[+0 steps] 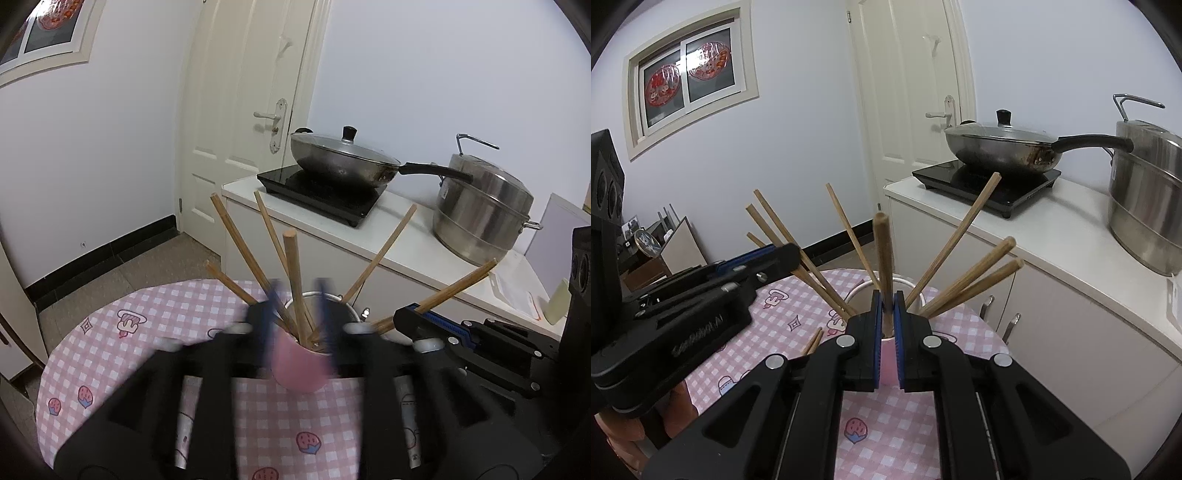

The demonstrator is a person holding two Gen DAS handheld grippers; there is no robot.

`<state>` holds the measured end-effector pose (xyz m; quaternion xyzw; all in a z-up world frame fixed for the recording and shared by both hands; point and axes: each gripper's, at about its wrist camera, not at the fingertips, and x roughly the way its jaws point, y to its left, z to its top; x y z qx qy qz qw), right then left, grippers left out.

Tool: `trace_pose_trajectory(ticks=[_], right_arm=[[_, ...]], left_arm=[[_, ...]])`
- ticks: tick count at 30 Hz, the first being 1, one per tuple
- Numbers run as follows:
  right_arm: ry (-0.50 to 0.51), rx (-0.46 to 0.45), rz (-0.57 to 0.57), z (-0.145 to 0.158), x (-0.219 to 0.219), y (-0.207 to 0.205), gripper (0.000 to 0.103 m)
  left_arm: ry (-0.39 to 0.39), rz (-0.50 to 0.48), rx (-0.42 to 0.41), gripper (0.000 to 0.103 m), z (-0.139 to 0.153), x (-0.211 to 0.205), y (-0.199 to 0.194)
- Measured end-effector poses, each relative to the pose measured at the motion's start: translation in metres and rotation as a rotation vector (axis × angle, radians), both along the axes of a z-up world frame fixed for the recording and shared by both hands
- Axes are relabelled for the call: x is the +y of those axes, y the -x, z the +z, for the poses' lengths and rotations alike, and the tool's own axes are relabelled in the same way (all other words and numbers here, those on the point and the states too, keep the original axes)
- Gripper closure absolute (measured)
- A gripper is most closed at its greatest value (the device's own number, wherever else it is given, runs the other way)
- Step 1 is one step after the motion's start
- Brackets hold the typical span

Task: Organize utensils
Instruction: 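Open both tools to release the chopsticks into the cup, then move both open tools back over the last chopsticks on the table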

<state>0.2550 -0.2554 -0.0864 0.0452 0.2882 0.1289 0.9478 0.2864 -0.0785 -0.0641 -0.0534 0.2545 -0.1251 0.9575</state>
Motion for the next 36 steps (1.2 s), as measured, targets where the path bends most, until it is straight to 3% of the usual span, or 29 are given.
trace_pose_trajectory(ticks=[1,10,23,29,36], right_arm=[[-0.004,0.002,0.002,0.0,0.0,0.001,0.097],[-0.024,-0.01,0.001,0.009,-0.002,0.014,0.093],[0.024,-0.111,-0.02,0.03,0.014,0.059,0.048],[0.054,-0.162,-0.025,0.035,0.028,0.078,0.038],[0.061,-0.176,0.01,0.033,0.048,0.092,0.031]], left_arm=[[0.016,0.014,-0.026,0.032,0.002,0.003,0.005],[0.008,0.025,-0.058,0.032,0.016,0.01,0.023],[-0.032,0.054,-0.093,0.032,0.03,0.031,0.068],[-0.054,0.085,-0.118,0.03,0.035,0.051,0.095],[-0.087,0.106,-0.083,0.03,0.028,0.078,0.112]])
